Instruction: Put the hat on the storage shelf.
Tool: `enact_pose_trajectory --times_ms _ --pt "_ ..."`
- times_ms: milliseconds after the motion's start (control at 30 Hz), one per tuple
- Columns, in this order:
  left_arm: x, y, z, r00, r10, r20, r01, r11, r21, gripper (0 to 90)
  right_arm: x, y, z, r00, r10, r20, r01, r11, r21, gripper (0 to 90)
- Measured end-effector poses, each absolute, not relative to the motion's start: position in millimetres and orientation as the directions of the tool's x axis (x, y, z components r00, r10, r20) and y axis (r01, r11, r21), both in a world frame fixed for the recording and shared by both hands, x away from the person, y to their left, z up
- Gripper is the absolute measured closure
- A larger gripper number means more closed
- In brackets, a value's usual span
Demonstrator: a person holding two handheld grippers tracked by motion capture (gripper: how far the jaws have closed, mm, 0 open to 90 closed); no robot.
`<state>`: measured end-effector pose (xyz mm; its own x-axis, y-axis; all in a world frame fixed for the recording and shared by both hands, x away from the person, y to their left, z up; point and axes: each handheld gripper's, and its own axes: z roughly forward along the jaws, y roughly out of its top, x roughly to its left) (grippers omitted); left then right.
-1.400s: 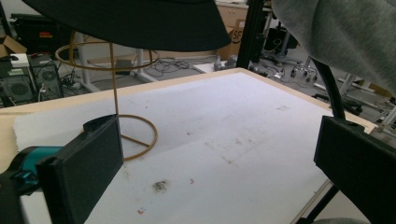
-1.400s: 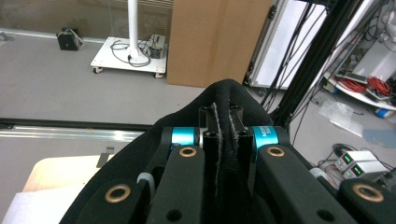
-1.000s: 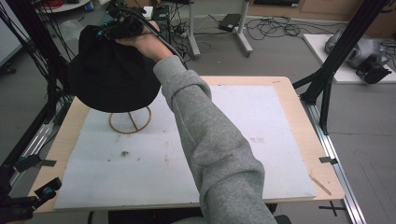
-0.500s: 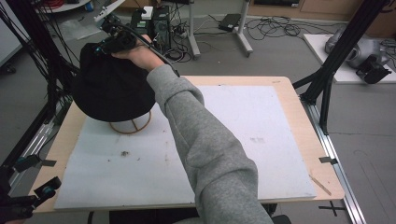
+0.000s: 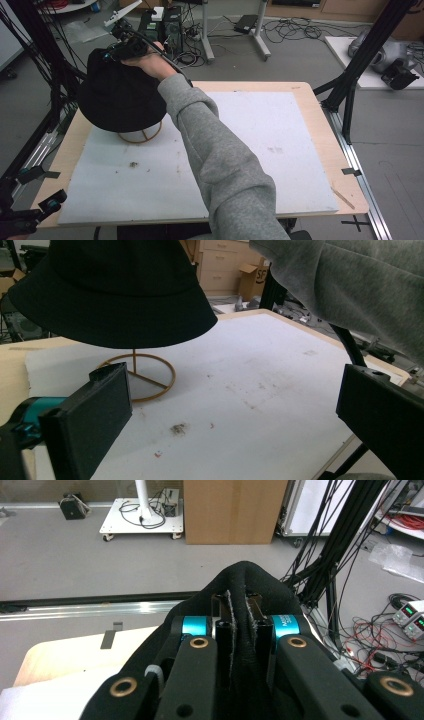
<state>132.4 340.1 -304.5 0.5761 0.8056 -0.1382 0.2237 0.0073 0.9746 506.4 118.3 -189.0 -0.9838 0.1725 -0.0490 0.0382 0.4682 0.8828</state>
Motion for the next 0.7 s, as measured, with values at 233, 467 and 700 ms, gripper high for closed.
enact_pose_trajectory --times_ms 233,467,700 --pt "133.7 339.7 -305.6 0.572 0.808 -0.142 0.228 0.009 0.974 1.7 506.8 116.0 -187.4 -0.982 0.188 -0.032 0.059 0.458 0.887 70.0" --pt "133.3 337.9 -305.5 0.578 0.805 -0.135 0.227 0.000 0.974 1.7 510.6 114.0 -187.8 -0.969 0.245 0.031 0.136 0.424 0.895 15.8" --pt "133.1 339.2 -305.2 0.576 0.806 -0.135 0.227 0.001 0.974 1.7 510.6 110.6 -185.6 -0.976 0.211 0.056 0.139 0.400 0.906 10.4"
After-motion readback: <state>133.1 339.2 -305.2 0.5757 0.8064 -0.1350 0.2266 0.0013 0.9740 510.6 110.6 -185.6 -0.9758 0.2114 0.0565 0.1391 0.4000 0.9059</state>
